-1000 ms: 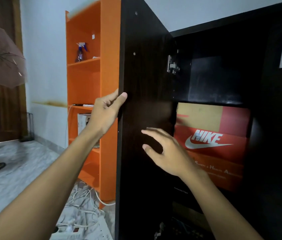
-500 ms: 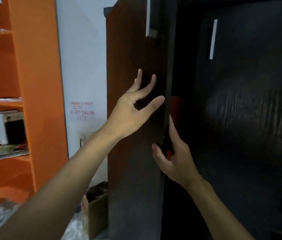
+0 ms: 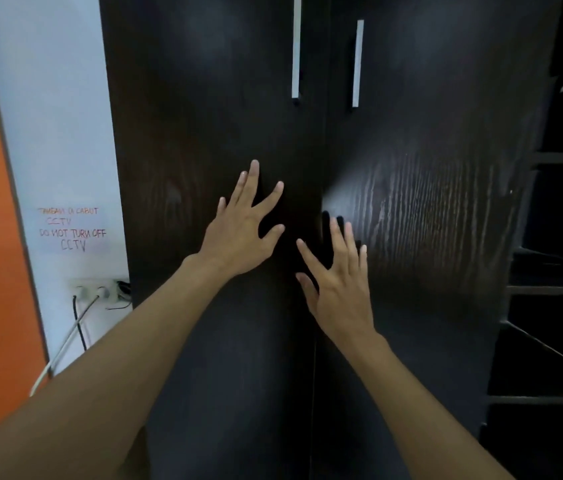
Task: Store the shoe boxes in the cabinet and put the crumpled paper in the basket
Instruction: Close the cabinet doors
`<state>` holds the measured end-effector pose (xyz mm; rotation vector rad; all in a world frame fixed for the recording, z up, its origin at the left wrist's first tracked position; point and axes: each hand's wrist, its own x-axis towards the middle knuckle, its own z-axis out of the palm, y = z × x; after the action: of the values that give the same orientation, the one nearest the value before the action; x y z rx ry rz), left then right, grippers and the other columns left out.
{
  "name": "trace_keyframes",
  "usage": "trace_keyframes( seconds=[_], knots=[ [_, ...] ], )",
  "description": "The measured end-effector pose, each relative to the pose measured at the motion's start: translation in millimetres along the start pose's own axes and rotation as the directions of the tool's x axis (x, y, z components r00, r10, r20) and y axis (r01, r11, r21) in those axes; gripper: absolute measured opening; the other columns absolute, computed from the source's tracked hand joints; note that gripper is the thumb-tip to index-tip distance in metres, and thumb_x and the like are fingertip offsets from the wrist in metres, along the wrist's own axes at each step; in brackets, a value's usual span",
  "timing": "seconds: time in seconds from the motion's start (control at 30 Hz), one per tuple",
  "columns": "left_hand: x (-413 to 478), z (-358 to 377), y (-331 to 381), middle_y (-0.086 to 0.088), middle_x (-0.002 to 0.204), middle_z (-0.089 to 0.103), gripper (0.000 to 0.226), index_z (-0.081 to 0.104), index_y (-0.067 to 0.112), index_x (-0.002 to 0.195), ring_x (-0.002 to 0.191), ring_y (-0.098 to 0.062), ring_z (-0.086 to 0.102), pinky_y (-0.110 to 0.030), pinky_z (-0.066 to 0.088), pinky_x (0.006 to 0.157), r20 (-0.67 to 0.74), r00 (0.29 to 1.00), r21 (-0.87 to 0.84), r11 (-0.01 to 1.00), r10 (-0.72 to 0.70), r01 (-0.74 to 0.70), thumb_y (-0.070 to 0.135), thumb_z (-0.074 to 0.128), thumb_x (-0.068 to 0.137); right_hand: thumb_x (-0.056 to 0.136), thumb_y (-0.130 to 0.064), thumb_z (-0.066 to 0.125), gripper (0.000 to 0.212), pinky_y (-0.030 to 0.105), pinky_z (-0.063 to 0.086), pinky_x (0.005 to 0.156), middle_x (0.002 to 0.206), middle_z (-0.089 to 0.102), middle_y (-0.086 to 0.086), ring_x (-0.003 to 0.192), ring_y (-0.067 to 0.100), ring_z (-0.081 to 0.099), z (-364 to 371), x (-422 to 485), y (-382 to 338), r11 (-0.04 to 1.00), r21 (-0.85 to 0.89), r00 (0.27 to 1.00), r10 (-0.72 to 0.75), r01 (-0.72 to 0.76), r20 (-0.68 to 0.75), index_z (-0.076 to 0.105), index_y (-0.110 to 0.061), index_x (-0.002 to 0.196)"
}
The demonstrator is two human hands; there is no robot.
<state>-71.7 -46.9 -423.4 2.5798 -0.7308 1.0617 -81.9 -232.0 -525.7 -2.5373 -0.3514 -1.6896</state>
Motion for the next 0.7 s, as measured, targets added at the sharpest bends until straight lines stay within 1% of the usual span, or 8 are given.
trace_keyframes(
  seconds=[0.07,0.13,0.2,0.3,0.43,0.57,0.63,0.7],
  knots=[
    [5,11,-9,0.002,0.158,-0.031,0.072,0.006,0.034,0.155,0.148,-0.018,-0.021,-0.054,0.006,0.120,0.085,0.996,0.060,0.998,-0.032,0.027,0.046,0.048,0.097,0.094,-0.040,0.059,0.063,0.066,0.019,0.114,0.163,0.005,0.019,0.151,0.037,-0.002,10,3,7,0.997,-0.073,0.991,0.045,-0.037,0.124,0.034,-0.029,0.151],
    [7,22,-15,0.000,0.156,-0.037,0.079,-0.002,0.034,0.155,0.146,-0.020,-0.025,-0.055,0.005,0.120,0.109,0.993,0.132,0.991,-0.033,0.019,0.046,0.050,0.096,0.093,-0.047,0.057,0.071,0.067,0.015,0.113,0.163,0.002,0.019,0.150,0.039,-0.005,18,5,14,0.990,-0.132,0.976,0.071,-0.044,0.204,0.024,-0.031,0.154],
    [7,30,-17,-0.001,0.155,-0.038,0.085,-0.005,0.034,0.154,0.146,-0.021,-0.026,-0.053,0.003,0.118,0.079,0.997,0.159,0.987,-0.024,0.011,0.045,0.053,0.094,0.093,-0.050,0.054,0.073,0.067,0.014,0.113,0.163,0.002,0.018,0.150,0.040,-0.004,23,6,17,0.987,-0.154,0.972,0.069,-0.034,0.224,0.020,-0.031,0.155],
    [7,34,-18,-0.001,0.154,-0.040,0.088,-0.006,0.034,0.154,0.144,-0.021,-0.028,-0.052,0.001,0.118,0.060,0.998,0.166,0.986,-0.021,0.010,0.042,0.056,0.092,0.092,-0.051,0.054,0.073,0.066,0.014,0.112,0.163,0.004,0.018,0.150,0.039,-0.002,24,6,17,0.986,-0.160,0.973,0.070,-0.035,0.219,0.021,-0.031,0.155],
    [9,33,-16,-0.004,0.154,-0.039,0.089,-0.008,0.032,0.154,0.145,-0.024,-0.028,-0.054,0.001,0.118,0.071,0.997,0.164,0.986,-0.018,0.006,0.042,0.056,0.092,0.092,-0.047,0.058,0.075,0.065,0.017,0.114,0.164,0.002,0.015,0.150,0.037,-0.002,17,7,20,0.990,-0.137,0.961,0.073,-0.037,0.266,0.019,-0.033,0.154],
    [9,35,-13,-0.005,0.155,-0.038,0.089,-0.007,0.030,0.155,0.145,-0.025,-0.028,-0.057,0.000,0.118,0.069,0.997,0.150,0.989,-0.015,0.005,0.043,0.054,0.092,0.095,-0.040,0.056,0.077,0.061,0.012,0.118,0.164,-0.015,0.008,0.150,0.032,-0.015,6,8,26,0.994,-0.106,0.924,0.054,-0.015,0.380,0.008,-0.035,0.155],
    [8,39,-10,-0.006,0.156,-0.036,0.089,-0.005,0.028,0.156,0.146,-0.026,-0.027,-0.057,-0.001,0.118,0.034,0.999,0.127,0.992,-0.017,0.013,0.043,0.055,0.091,0.096,-0.038,0.056,0.078,0.059,0.009,0.119,0.163,-0.018,0.004,0.150,0.029,-0.017,0,8,28,0.997,-0.074,0.912,0.049,-0.020,0.408,0.006,-0.035,0.156],
    [4,47,-5,-0.008,0.158,-0.030,0.091,-0.002,0.027,0.156,0.147,-0.028,-0.024,-0.059,-0.001,0.116,-0.012,1.000,0.109,0.994,-0.009,0.010,0.043,0.058,0.089,0.097,-0.035,0.056,0.075,0.057,0.011,0.120,0.164,-0.018,0.000,0.150,0.024,-0.016,-6,4,30,0.997,-0.017,0.899,0.070,-0.070,0.432,0.010,-0.033,0.156]
  ],
)
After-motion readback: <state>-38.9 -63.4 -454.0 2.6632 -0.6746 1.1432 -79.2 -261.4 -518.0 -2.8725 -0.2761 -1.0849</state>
